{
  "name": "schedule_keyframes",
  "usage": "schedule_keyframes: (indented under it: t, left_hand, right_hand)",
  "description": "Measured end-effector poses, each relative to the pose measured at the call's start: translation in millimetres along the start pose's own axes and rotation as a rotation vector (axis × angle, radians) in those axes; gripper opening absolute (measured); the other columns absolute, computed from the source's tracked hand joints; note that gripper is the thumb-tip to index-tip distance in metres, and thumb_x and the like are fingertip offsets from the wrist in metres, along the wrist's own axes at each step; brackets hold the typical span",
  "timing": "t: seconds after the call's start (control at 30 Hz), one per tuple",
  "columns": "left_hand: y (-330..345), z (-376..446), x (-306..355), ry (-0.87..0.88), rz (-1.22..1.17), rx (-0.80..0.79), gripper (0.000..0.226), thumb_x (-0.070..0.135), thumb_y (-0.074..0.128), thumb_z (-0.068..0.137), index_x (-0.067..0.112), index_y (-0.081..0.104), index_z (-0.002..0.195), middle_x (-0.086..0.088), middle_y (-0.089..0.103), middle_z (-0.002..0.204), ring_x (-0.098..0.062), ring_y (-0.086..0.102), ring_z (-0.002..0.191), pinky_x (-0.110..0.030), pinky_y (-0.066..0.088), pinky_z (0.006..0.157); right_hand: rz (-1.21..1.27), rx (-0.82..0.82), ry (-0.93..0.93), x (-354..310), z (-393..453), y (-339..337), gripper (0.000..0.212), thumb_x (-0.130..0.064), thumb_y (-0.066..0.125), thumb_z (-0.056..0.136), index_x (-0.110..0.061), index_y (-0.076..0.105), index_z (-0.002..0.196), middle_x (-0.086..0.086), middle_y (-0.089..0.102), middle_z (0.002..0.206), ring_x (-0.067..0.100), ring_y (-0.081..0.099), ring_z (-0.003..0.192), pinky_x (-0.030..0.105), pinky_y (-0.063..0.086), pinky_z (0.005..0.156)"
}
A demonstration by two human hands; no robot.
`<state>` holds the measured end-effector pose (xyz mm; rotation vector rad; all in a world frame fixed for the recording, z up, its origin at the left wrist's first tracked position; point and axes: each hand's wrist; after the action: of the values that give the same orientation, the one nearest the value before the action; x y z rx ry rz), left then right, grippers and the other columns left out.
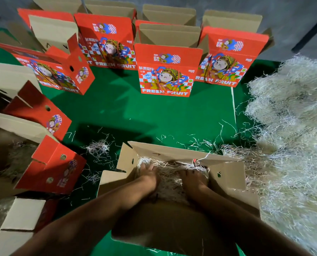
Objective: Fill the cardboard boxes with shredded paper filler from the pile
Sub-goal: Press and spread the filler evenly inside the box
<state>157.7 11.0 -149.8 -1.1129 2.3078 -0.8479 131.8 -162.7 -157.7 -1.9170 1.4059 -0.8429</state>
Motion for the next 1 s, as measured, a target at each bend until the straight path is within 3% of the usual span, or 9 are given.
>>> schedule_keyframes:
  t: [0.13, 0.23, 0.3, 0.37, 0.43, 0.53, 0.6, 0.83, 1.0]
  left_hand:
    - [-16.6, -9.5, -3.9, -0.107, 0.096, -0.070, 0.069, 0.028, 0.074, 0.084, 0.020, 0.044, 0.146, -0.007, 0.027, 0.157, -0.027, 0.020, 0.144, -0.041, 0.020, 0.116]
    - [-28.7, -17.7, -8.6, -0.051, 0.026, 0.043, 0.049, 0.016, 0.069, 0.088, 0.016, 0.056, 0.134, -0.009, 0.044, 0.147, -0.029, 0.035, 0.140, -0.047, 0.026, 0.117]
    - [-34.5, -24.1, -10.2, 0.001, -0.010, 0.207, 0.040, 0.014, 0.065, 0.089, 0.016, 0.060, 0.128, -0.007, 0.052, 0.139, -0.028, 0.042, 0.136, -0.044, 0.031, 0.114]
    - [-41.5, -30.7, -7.7, 0.037, -0.093, 0.250, 0.034, 0.012, 0.062, 0.090, 0.012, 0.063, 0.123, -0.011, 0.057, 0.132, -0.030, 0.050, 0.128, -0.041, 0.038, 0.108]
    - [-36.7, -31.9, -3.9, 0.025, -0.181, 0.124, 0.028, 0.005, 0.056, 0.092, 0.004, 0.063, 0.119, -0.016, 0.061, 0.124, -0.033, 0.059, 0.115, -0.041, 0.046, 0.096]
    - [-18.5, -28.5, -7.1, -0.021, -0.275, -0.052, 0.031, 0.001, 0.047, 0.097, 0.005, 0.057, 0.127, -0.015, 0.059, 0.125, -0.028, 0.060, 0.111, -0.035, 0.048, 0.092]
    - [-10.2, -23.1, -10.9, -0.044, -0.305, -0.109, 0.032, 0.004, 0.047, 0.099, 0.007, 0.055, 0.130, -0.014, 0.057, 0.128, -0.027, 0.057, 0.115, -0.035, 0.048, 0.099]
    - [-10.8, -10.2, -11.9, -0.078, -0.215, -0.193, 0.031, 0.020, 0.048, 0.103, 0.009, 0.055, 0.130, -0.013, 0.058, 0.129, -0.029, 0.057, 0.117, -0.044, 0.046, 0.103]
    - [-17.7, -15.3, -10.6, -0.115, -0.048, -0.162, 0.040, 0.005, 0.048, 0.098, 0.007, 0.049, 0.138, -0.017, 0.057, 0.129, -0.031, 0.056, 0.118, -0.047, 0.047, 0.102]
  right_hand:
    - [-0.018, 0.027, 0.020, 4.6, -13.6, 0.9, 0.047, -0.021, 0.044, 0.102, -0.017, 0.036, 0.148, 0.012, 0.046, 0.146, 0.031, 0.041, 0.137, 0.047, 0.031, 0.112]
    - [0.111, 0.046, -0.040, 16.3, -13.5, -8.0, 0.030, -0.025, 0.051, 0.098, -0.017, 0.062, 0.124, 0.008, 0.063, 0.128, 0.026, 0.059, 0.117, 0.034, 0.046, 0.093]
    - [0.239, 0.044, -0.032, 14.2, -13.1, -21.3, 0.027, -0.030, 0.051, 0.097, -0.016, 0.065, 0.116, 0.009, 0.063, 0.123, 0.028, 0.059, 0.114, 0.031, 0.044, 0.090]
    - [0.389, 0.036, -0.060, 0.3, -13.0, -38.4, 0.032, -0.030, 0.047, 0.100, -0.011, 0.060, 0.123, 0.014, 0.056, 0.131, 0.031, 0.052, 0.122, 0.032, 0.040, 0.095]
    - [0.403, -0.058, -0.216, -17.4, -13.2, -49.2, 0.035, -0.023, 0.045, 0.103, -0.003, 0.057, 0.129, 0.019, 0.053, 0.136, 0.033, 0.050, 0.126, 0.035, 0.039, 0.101]
    - [0.298, -0.134, -0.399, -30.5, -20.8, -44.1, 0.030, -0.029, 0.049, 0.101, -0.013, 0.067, 0.119, 0.012, 0.066, 0.121, 0.028, 0.063, 0.110, 0.037, 0.048, 0.096]
    - [0.265, -0.180, -0.388, -29.8, -19.1, -32.5, 0.029, -0.033, 0.051, 0.097, -0.016, 0.068, 0.114, 0.009, 0.070, 0.115, 0.027, 0.066, 0.103, 0.040, 0.053, 0.092]
    - [-0.009, -0.117, -0.321, -14.2, -9.8, -18.2, 0.033, -0.028, 0.060, 0.093, -0.008, 0.065, 0.119, 0.015, 0.064, 0.121, 0.033, 0.063, 0.109, 0.039, 0.053, 0.083]
    - [-0.114, -0.207, -0.253, -0.1, -18.4, -14.3, 0.027, -0.035, 0.059, 0.094, -0.011, 0.065, 0.106, 0.008, 0.069, 0.110, 0.027, 0.067, 0.092, 0.031, 0.048, 0.061]
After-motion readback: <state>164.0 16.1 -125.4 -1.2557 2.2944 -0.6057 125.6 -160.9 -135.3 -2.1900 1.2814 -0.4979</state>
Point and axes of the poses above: each hand's wrist, its own z-axis towards the middle knuckle, its own y-axis out of the palm, x = y × z
